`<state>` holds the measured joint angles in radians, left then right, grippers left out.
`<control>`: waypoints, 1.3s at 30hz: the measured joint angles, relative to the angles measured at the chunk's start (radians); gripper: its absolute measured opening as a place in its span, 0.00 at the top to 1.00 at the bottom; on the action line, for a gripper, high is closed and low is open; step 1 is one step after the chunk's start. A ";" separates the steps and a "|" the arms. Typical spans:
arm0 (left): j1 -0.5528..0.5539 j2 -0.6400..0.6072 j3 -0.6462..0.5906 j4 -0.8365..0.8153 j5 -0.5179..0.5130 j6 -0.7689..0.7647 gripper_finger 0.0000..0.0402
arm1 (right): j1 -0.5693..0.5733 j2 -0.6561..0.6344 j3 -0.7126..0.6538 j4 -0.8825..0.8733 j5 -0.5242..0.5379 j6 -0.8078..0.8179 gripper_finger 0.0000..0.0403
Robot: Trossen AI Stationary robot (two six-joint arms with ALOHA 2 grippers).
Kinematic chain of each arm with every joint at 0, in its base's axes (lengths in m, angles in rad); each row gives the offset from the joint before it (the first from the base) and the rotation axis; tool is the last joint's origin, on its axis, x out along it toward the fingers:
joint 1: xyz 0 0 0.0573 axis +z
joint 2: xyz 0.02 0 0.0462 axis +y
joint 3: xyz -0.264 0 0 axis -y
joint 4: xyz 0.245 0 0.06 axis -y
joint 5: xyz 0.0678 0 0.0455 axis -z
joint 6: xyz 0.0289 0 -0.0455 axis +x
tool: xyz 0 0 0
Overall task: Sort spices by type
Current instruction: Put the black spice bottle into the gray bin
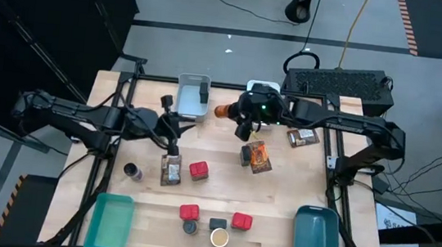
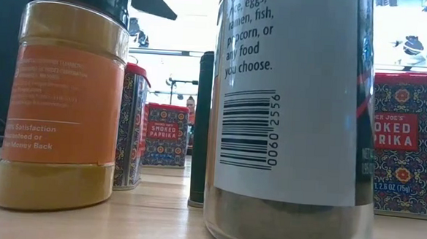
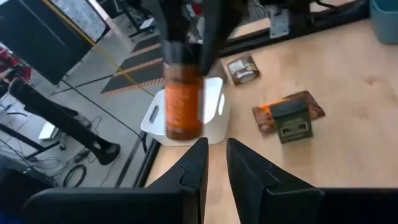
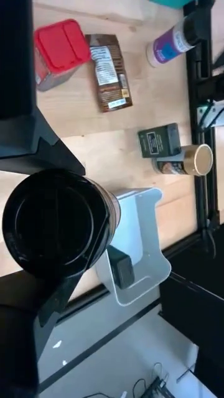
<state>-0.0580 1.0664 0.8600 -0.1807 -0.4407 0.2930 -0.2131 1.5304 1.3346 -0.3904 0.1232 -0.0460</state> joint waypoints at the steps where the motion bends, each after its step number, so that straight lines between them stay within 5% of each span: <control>1: 0.013 0.002 0.000 0.000 0.013 0.000 0.85 | 0.000 0.006 0.000 0.019 0.000 -0.005 0.57; 9: 0.097 0.006 0.000 -0.020 0.055 0.000 0.85 | -0.010 0.006 0.000 0.064 0.000 -0.033 0.57; 16: 0.145 0.042 0.000 -0.008 0.314 -0.050 0.85 | 0.046 0.024 0.000 -0.025 -0.052 0.028 0.57; 22: 0.145 0.128 0.001 0.021 0.338 -0.051 0.83 | 0.117 0.020 0.001 -0.019 -0.004 0.034 0.57; 33: 0.146 0.213 0.001 0.134 0.302 -0.021 0.50 | 0.139 0.020 0.001 -0.062 0.073 0.057 0.57; 39: 0.154 0.280 0.001 0.230 0.283 -0.023 0.43 | 0.139 0.020 0.001 -0.029 0.114 0.037 0.57</control>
<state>0.0963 1.3461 0.8608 0.0495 -0.1578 0.2695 -0.0741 1.5505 1.3354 -0.4197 0.2370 -0.0090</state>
